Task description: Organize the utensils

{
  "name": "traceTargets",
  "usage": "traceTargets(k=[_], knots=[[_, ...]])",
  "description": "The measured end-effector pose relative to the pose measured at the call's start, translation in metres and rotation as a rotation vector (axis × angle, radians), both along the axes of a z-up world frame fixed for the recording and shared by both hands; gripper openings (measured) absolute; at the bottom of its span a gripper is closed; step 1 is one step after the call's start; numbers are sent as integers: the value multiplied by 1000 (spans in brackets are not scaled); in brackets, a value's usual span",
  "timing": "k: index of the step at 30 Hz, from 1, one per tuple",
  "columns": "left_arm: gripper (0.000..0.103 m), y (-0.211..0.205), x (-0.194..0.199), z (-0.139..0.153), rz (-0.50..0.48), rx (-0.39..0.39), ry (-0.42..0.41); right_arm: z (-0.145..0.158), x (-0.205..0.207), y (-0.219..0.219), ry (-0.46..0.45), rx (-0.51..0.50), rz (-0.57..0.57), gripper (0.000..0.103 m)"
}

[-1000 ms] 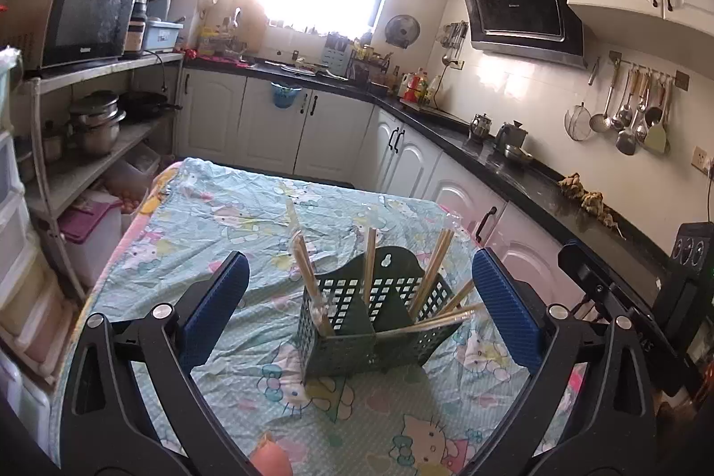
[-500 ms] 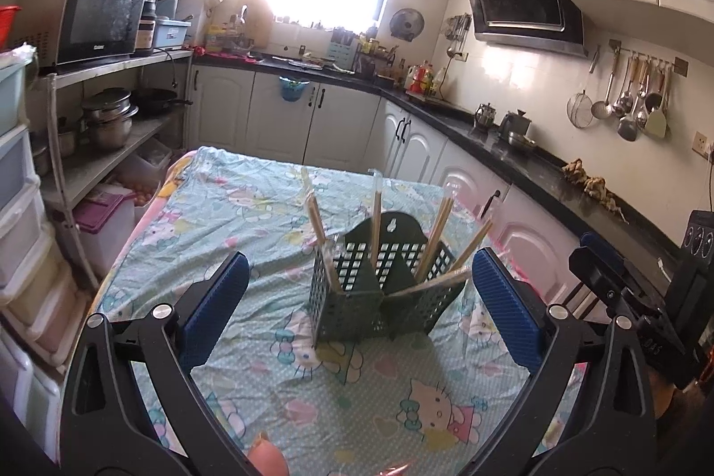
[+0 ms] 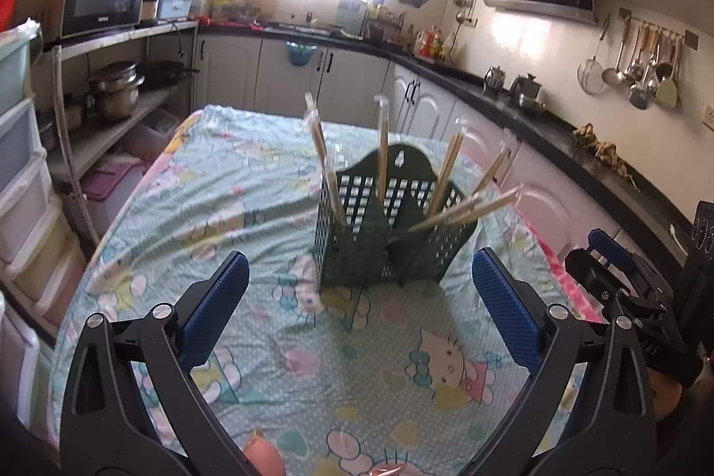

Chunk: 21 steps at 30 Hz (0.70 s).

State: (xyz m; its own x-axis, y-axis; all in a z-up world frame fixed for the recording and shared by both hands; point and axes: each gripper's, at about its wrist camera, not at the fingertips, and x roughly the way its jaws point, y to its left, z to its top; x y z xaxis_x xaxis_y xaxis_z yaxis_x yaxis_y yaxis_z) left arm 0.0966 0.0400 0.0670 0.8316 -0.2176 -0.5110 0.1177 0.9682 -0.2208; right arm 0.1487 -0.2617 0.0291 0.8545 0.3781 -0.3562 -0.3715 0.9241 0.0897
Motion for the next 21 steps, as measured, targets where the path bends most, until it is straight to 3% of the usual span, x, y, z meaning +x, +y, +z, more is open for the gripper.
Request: traceTargets(k=[12, 21], knots=[[92, -11, -14, -31, 16, 49, -2, -39, -8, -1, 71, -59, -29, 96], [92, -13, -26, -42, 52, 47, -80, -56, -31, 7, -30, -101, -21, 96]])
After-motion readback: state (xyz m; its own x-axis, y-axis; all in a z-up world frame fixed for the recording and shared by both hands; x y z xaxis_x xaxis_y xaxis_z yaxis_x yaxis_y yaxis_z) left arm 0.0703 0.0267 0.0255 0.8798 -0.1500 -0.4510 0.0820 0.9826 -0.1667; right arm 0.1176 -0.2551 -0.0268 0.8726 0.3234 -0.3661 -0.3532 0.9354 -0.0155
